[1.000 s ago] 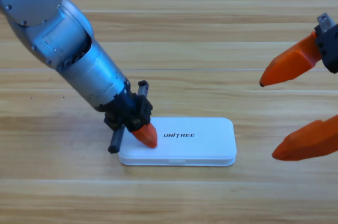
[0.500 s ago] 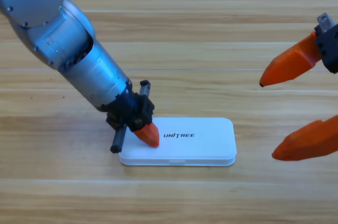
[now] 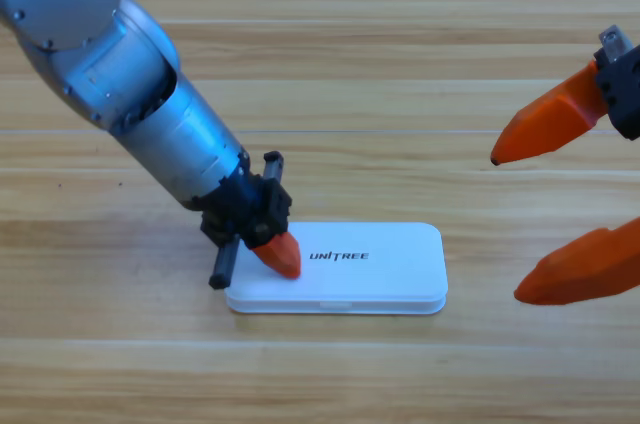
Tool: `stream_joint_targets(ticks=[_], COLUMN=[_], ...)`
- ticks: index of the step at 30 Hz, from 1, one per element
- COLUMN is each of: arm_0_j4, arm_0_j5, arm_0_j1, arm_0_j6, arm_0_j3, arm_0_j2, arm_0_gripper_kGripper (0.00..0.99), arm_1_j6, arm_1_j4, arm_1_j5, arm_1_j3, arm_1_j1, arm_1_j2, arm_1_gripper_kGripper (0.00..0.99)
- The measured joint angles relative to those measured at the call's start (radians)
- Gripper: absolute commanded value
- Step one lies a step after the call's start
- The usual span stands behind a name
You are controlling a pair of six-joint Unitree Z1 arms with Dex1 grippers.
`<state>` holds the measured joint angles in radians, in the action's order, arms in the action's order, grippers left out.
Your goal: Clean up eraser and pencils
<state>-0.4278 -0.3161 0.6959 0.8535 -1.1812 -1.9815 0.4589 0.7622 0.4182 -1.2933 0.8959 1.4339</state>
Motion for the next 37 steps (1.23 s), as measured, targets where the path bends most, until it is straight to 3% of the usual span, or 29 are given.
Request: stream_joint_targets(ticks=[2, 3, 6, 7, 8, 18, 21, 29, 37], arm_0_j4=[-0.046, -0.070, -0.170, -0.209, -0.245, -0.514, -0.559, -0.558, -0.517], arm_0_j5=[0.003, 0.004, 0.005, 0.009, 0.015, 0.034, 0.015, -0.203, -0.226], arm_0_j1=[0.000, 0.000, 0.000, 0.001, 0.001, 0.001, 0.001, 0.037, 0.101], arm_0_j6=[0.000, 0.000, 0.000, 0.000, 0.000, 0.000, 0.000, 0.000, -0.001], arm_0_j3=[-0.022, -0.032, -0.095, -0.131, -0.166, -0.408, -0.434, -0.414, -0.352], arm_0_j2=[0.000, 0.001, 0.015, 0.026, 0.037, 0.203, 0.262, 0.398, 0.423], arm_0_gripper_kGripper=[0.000, 0.055, 0.781, 0.891, 0.923, 0.990, 0.990, 0.990, 0.990], arm_1_j6=[0.000, 0.000, 0.000, 0.000, 0.000, 0.000, 0.000, 0.000, 0.000], arm_1_j4=[0.000, 0.000, 0.000, 0.000, 0.000, 0.000, 0.000, 0.000, 0.000], arm_1_j5=[0.000, 0.000, 0.000, 0.000, 0.000, 0.000, 0.000, 0.000, 0.000], arm_1_j3=[0.000, 0.000, 0.000, 0.000, 0.000, 0.000, 0.000, 0.000, 0.000], arm_1_j1=[0.000, 0.000, 0.000, 0.000, 0.000, 0.000, 0.000, 0.000, 0.000], arm_1_j2=[0.000, 0.000, 0.000, 0.000, 0.000, 0.000, 0.000, 0.000, 0.000], arm_1_gripper_kGripper=[0.988, 0.988, 0.988, 0.988, 0.988, 0.988, 0.988, 0.988, 0.988])
